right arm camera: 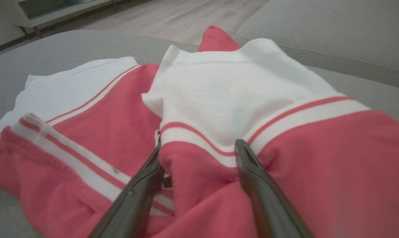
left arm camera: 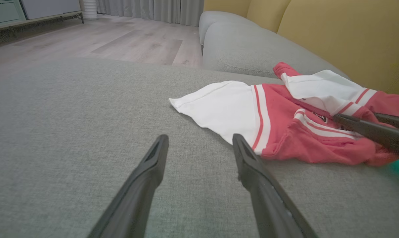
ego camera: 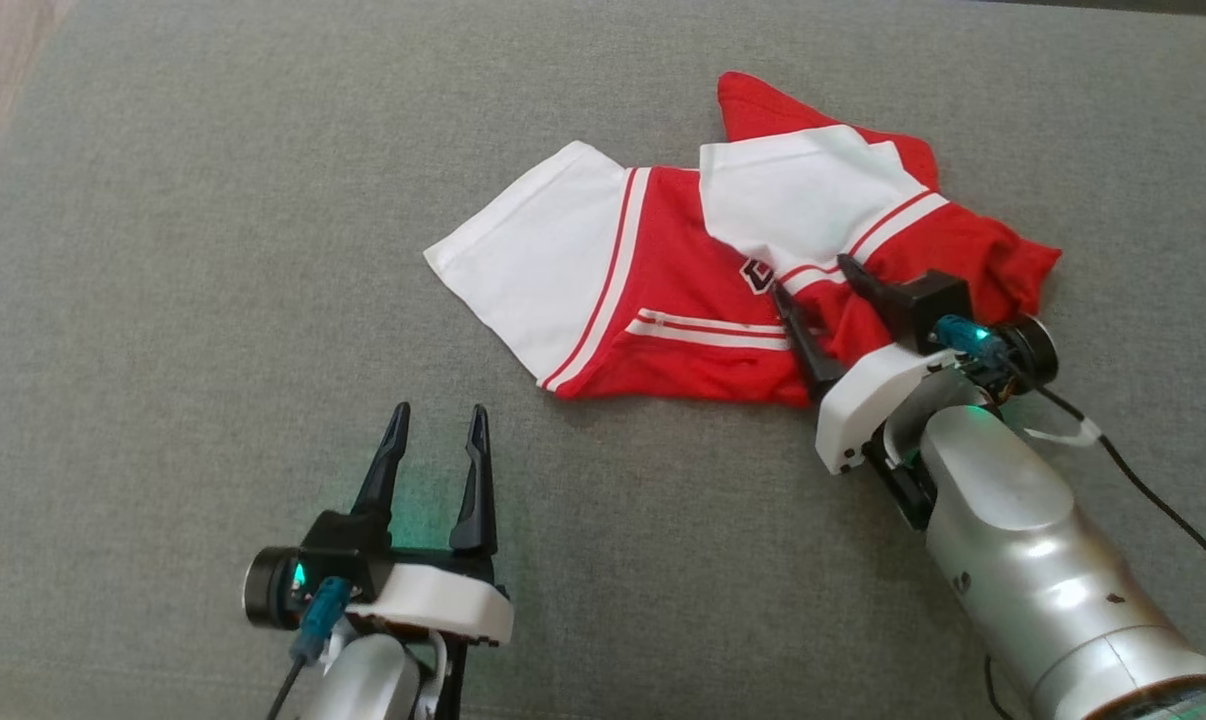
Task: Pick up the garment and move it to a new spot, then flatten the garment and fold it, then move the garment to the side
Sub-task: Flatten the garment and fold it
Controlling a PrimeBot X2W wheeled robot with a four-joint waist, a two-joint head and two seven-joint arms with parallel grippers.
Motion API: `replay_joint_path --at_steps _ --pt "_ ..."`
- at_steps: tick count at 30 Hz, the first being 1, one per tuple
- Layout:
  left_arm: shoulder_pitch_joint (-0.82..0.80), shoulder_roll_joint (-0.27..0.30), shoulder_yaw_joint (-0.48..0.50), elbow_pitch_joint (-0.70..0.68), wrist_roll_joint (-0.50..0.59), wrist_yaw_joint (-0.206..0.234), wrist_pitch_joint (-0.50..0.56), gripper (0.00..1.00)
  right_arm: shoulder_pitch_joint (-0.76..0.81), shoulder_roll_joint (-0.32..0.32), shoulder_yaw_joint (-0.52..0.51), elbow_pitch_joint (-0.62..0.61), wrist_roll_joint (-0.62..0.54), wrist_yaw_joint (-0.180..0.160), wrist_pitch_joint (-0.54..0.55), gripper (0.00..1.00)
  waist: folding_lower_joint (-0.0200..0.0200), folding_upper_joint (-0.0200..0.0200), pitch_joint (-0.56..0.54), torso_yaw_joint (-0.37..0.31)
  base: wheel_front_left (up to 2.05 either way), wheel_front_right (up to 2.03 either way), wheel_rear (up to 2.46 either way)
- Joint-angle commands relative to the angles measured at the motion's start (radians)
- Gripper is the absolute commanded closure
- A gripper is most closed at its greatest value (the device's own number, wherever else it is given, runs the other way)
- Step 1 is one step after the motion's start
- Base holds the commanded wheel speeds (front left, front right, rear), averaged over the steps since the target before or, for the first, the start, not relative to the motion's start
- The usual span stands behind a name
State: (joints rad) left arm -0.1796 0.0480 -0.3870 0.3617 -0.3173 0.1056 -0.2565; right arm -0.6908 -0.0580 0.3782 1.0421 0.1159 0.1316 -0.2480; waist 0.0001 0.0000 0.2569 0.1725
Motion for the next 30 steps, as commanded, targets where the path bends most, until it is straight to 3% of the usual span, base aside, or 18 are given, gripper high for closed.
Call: replay_joint_path --at_steps 1,2,3,9,14,21,27,28,29,30 --pt "-0.021 0.002 0.025 -0.031 0.001 0.001 -0.005 0.0 0.004 0.008 -0.002 -0.029 0.016 -0.001 -0.011 0.11 -0.0001 0.0 0.0 -0.002 0.0 0.0 0.0" --pt "-0.019 0.002 0.025 -0.031 0.001 0.001 -0.005 0.0 0.004 0.008 -0.005 -0.036 0.018 -0.001 -0.012 0.33 -0.0001 0.0 -0.001 -0.002 0.0 0.0 0.0" --pt "-0.014 0.002 0.03 -0.029 0.002 0.0 -0.005 0.0 0.011 0.008 -0.029 -0.12 0.041 -0.001 -0.013 1.0 -0.0001 0.0 -0.002 -0.007 0.0 0.0 0.0" --pt "-0.003 0.002 0.052 -0.024 0.012 0.0 -0.005 0.0 0.031 0.008 -0.123 -0.358 0.098 -0.001 -0.014 1.0 -0.0001 0.0 -0.011 -0.032 0.0 0.0 0.0" --pt "-0.009 0.002 0.061 -0.024 0.018 -0.005 -0.005 0.0 0.028 -0.021 -0.25 -0.476 0.091 -0.001 -0.014 1.0 -0.0001 0.0 -0.017 -0.052 0.0 0.0 0.0" --pt "-0.027 0.002 0.042 -0.03 0.008 -0.004 -0.005 0.0 -0.06 -0.098 -0.301 -0.458 0.034 -0.001 -0.014 1.0 -0.0001 0.0 -0.001 -0.047 0.0 0.0 0.0" --pt "-0.039 0.002 0.008 -0.035 -0.01 0.001 -0.005 0.0 -0.156 -0.205 -0.38 -0.342 -0.029 -0.001 -0.014 1.0 -0.0001 0.0 0.02 -0.015 0.0 0.0 0.0" --pt "-0.039 0.002 0.006 -0.034 -0.011 0.002 -0.005 0.0 -0.163 -0.222 -0.406 -0.306 -0.038 -0.001 -0.014 0.88 -0.0001 0.0 0.021 -0.012 0.0 0.0 0.0" --pt "-0.037 0.002 0.004 -0.031 -0.011 0.003 -0.005 0.0 -0.167 -0.237 -0.44 -0.262 -0.046 -0.001 -0.014 0.16 -0.0001 0.0 0.021 -0.009 0.0 0.0 0.0" --pt "-0.035 0.002 0.004 -0.028 -0.01 0.004 -0.005 0.0 -0.171 -0.246 -0.48 -0.215 -0.051 -0.001 -0.014 0.0 -0.0001 0.0 0.02 -0.008 0.0 0.0 0.0"
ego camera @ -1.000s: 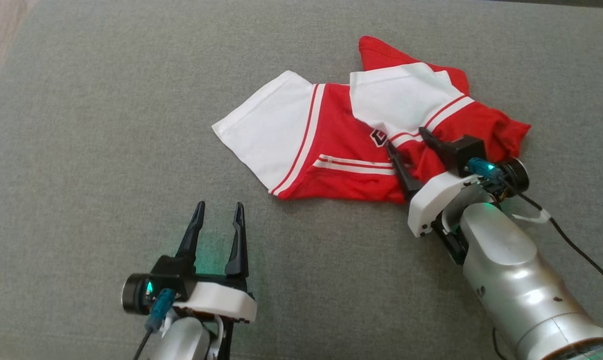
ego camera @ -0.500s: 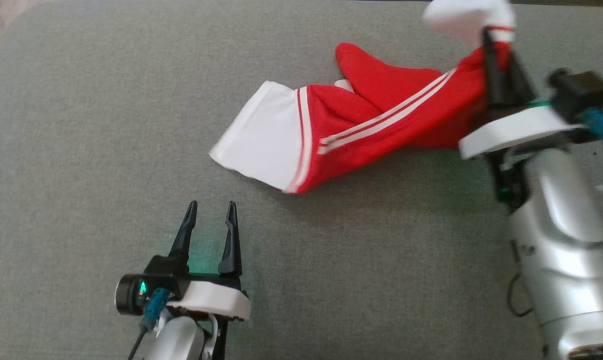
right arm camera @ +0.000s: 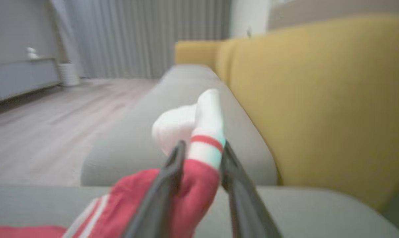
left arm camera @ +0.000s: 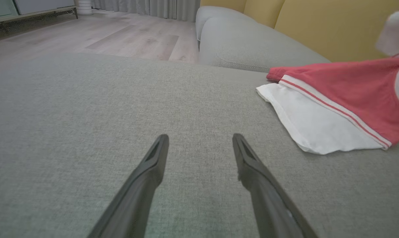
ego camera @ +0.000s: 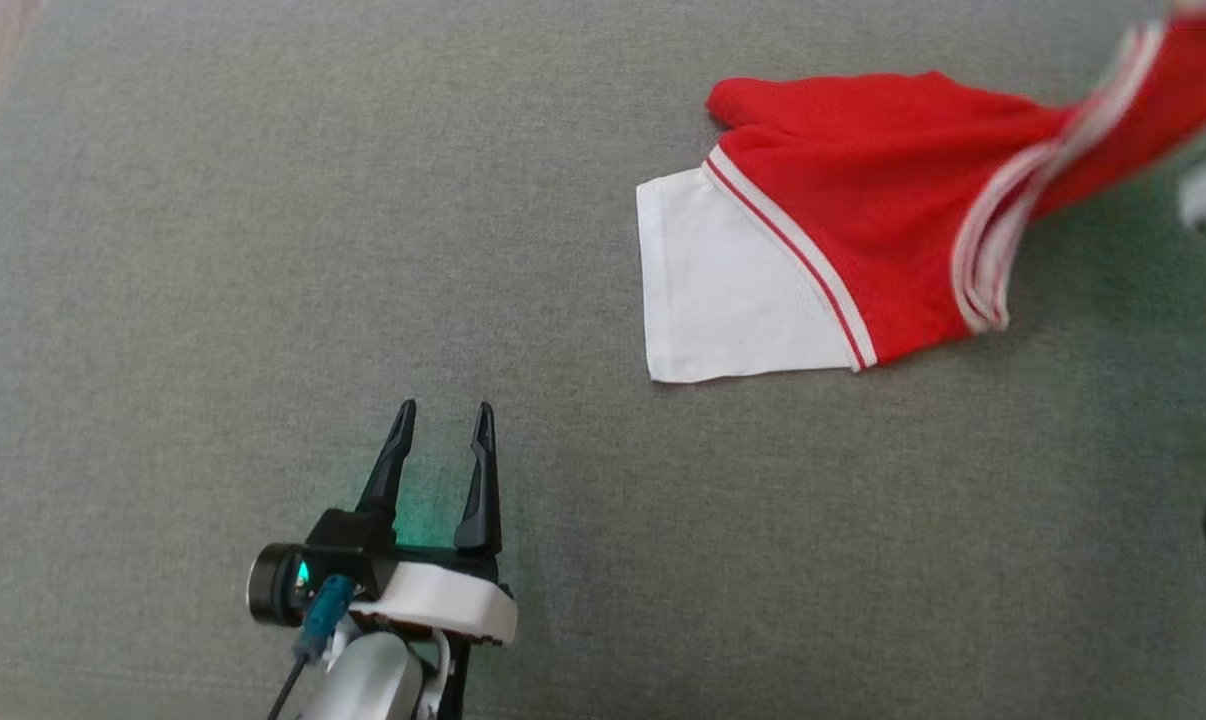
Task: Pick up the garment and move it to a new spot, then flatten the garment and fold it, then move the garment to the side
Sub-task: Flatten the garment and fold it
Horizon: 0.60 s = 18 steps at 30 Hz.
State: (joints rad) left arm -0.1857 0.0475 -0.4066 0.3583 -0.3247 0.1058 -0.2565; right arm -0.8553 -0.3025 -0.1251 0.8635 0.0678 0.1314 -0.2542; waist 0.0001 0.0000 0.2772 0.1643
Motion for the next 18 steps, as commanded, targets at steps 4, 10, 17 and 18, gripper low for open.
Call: replay_joint_path --at_steps 4,10,17,18 --pt "-0.025 0.003 0.033 -0.016 0.001 0.004 -0.005 0.0 -0.002 0.0 -0.069 0.067 -0.064 -0.001 -0.008 0.0 -0.0001 0.0 -0.002 -0.008 0.0 0.0 0.0" --pt "-0.027 0.003 0.058 -0.019 0.006 0.009 -0.005 0.0 0.089 0.127 -0.097 0.037 -0.069 -0.001 -0.008 0.0 -0.0001 0.0 -0.007 -0.04 0.0 0.0 0.0" --pt "-0.023 0.003 0.08 -0.012 0.026 -0.004 -0.005 0.0 0.269 0.233 0.118 -0.044 0.07 -0.001 -0.008 0.0 -0.0001 0.0 -0.024 -0.067 0.0 0.0 0.0" --pt "-0.022 0.003 0.082 -0.013 0.026 -0.004 -0.005 0.0 0.292 0.237 0.152 -0.057 0.095 -0.001 -0.008 0.0 -0.0001 0.0 -0.025 -0.069 0.0 0.0 0.0"
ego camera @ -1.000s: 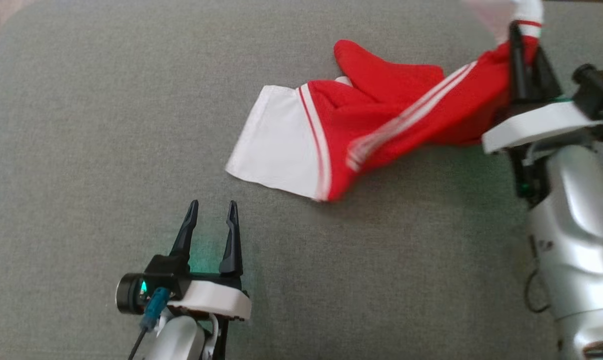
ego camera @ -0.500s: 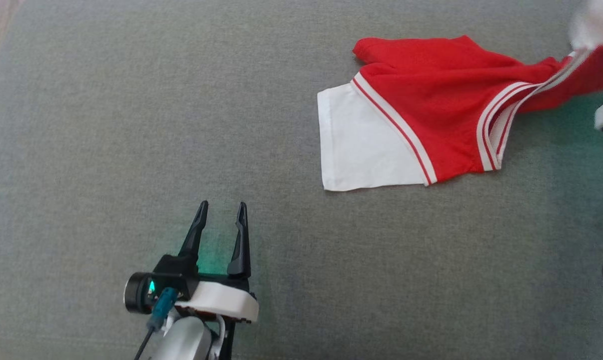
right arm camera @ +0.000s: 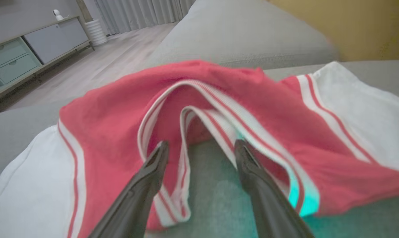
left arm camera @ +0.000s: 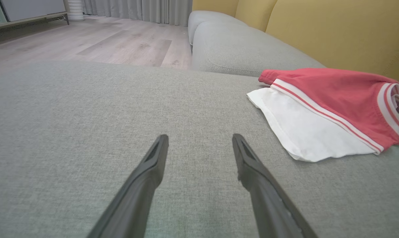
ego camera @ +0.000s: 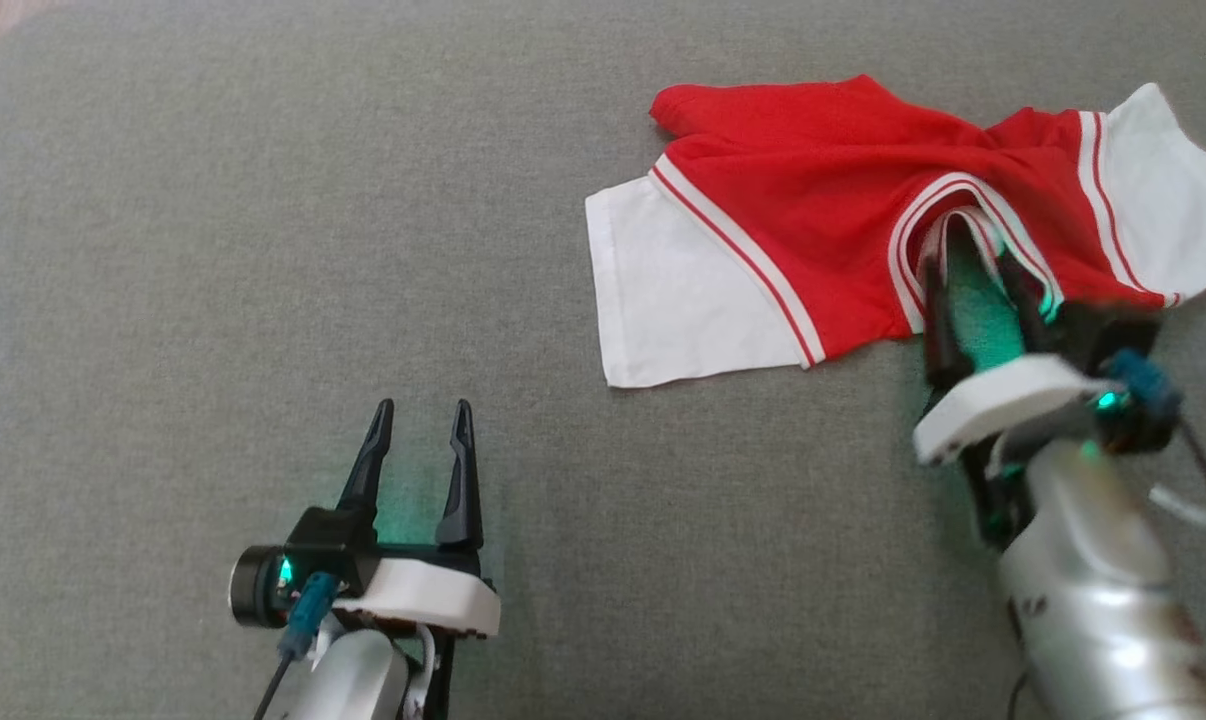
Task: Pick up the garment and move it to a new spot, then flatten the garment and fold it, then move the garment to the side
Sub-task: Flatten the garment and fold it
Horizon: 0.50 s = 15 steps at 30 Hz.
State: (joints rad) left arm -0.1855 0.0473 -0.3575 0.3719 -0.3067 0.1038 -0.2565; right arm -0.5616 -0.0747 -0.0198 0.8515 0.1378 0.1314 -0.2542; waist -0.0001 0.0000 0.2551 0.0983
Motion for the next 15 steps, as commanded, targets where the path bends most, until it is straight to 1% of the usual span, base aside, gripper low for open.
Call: replay_joint_path --at_steps 1,6,12,13,14,15 --pt "-0.021 0.003 0.034 -0.028 0.008 -0.003 -0.005 0.0 0.019 0.011 0.076 -0.054 0.045 -0.001 -0.008 0.0 0.0001 0.0 -0.004 -0.004 0.0 0.0 0.0" --pt "-0.012 0.003 0.027 -0.027 0.006 -0.007 -0.005 0.0 0.072 0.009 0.156 -0.076 0.112 -0.001 -0.008 0.0 0.0001 0.0 -0.011 0.004 0.0 0.0 0.0" --pt "0.009 0.003 0.028 -0.013 0.012 -0.014 -0.005 0.0 0.067 0.008 0.199 0.009 0.129 -0.001 -0.008 0.01 0.0001 0.0 -0.03 0.02 0.0 0.0 0.0" --pt "0.012 0.003 0.03 -0.01 0.013 -0.016 -0.005 0.0 0.065 0.01 0.208 0.019 0.138 -0.001 -0.008 0.48 0.0001 0.0 -0.034 0.02 0.0 0.0 0.0" --pt "0.016 0.003 0.032 -0.008 0.015 -0.018 -0.005 0.0 0.064 0.011 0.219 0.028 0.143 -0.001 -0.008 0.81 0.0001 0.0 -0.039 0.02 0.0 0.0 0.0" --pt "0.02 0.003 0.035 -0.006 0.017 -0.019 -0.005 0.0 0.066 0.012 0.226 0.033 0.148 -0.001 -0.008 1.0 0.0001 0.0 -0.044 0.019 0.0 0.0 0.0"
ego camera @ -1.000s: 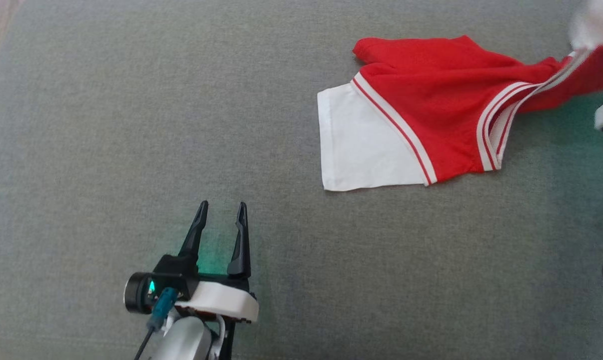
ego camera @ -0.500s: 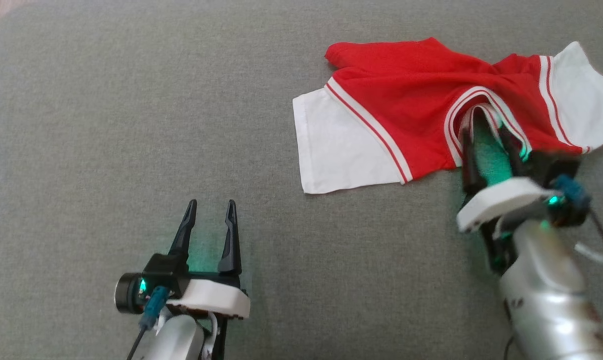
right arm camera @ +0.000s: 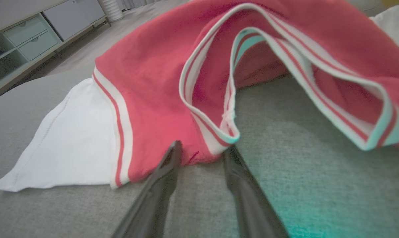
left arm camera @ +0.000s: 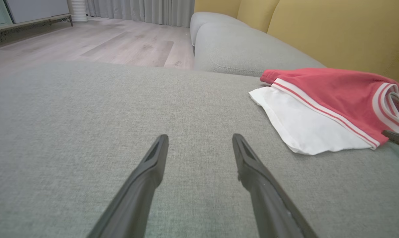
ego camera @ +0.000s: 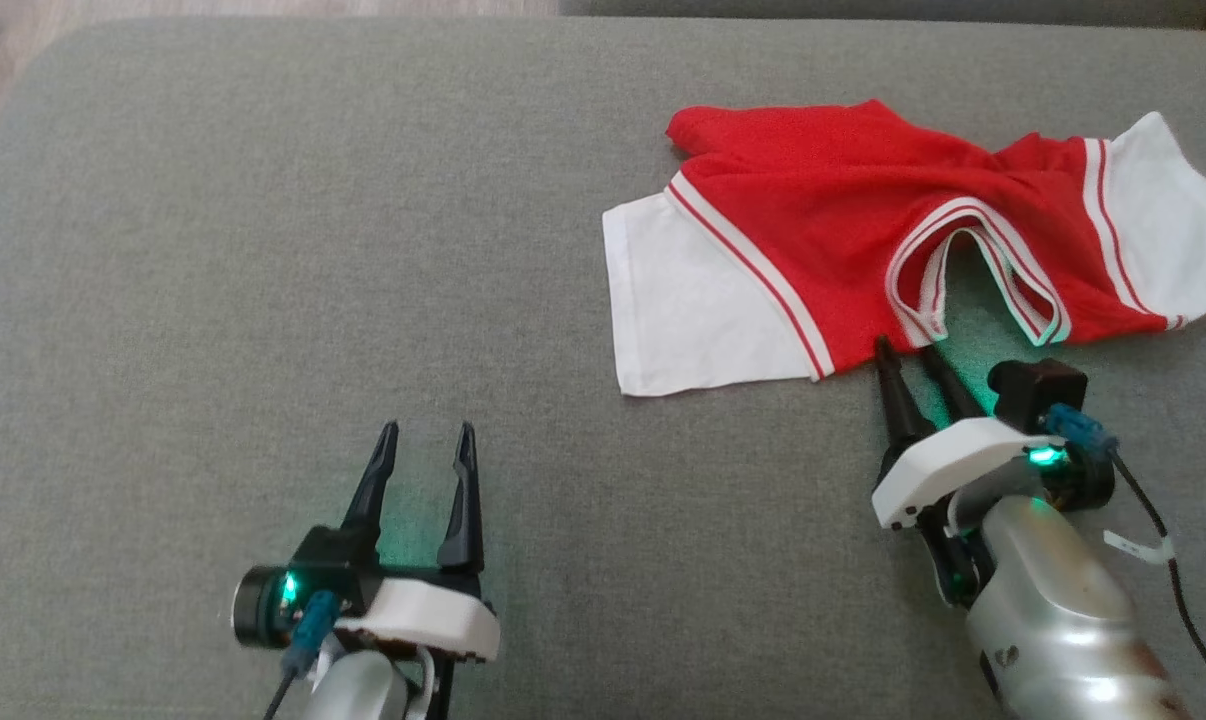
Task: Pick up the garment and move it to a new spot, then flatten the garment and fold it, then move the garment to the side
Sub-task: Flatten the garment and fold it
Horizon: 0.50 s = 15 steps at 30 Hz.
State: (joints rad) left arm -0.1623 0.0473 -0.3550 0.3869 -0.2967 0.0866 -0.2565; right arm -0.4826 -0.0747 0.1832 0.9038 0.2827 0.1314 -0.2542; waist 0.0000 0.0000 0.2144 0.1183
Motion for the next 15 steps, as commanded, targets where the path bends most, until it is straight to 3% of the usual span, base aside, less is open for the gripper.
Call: replay_joint_path --at_steps 1,15 --pt "0.001 0.003 0.037 -0.019 0.009 -0.002 -0.005 0.0 -0.01 0.013 0.021 -0.022 0.008 -0.001 -0.008 1.0 0.0 0.0 -0.007 -0.003 0.0 0.0 0.0" --pt "0.008 0.003 0.06 -0.026 0.019 -0.011 -0.005 0.0 0.165 -0.038 -0.052 -0.162 0.067 -0.001 -0.008 1.0 0.0 0.0 -0.04 -0.106 0.0 0.0 0.0"
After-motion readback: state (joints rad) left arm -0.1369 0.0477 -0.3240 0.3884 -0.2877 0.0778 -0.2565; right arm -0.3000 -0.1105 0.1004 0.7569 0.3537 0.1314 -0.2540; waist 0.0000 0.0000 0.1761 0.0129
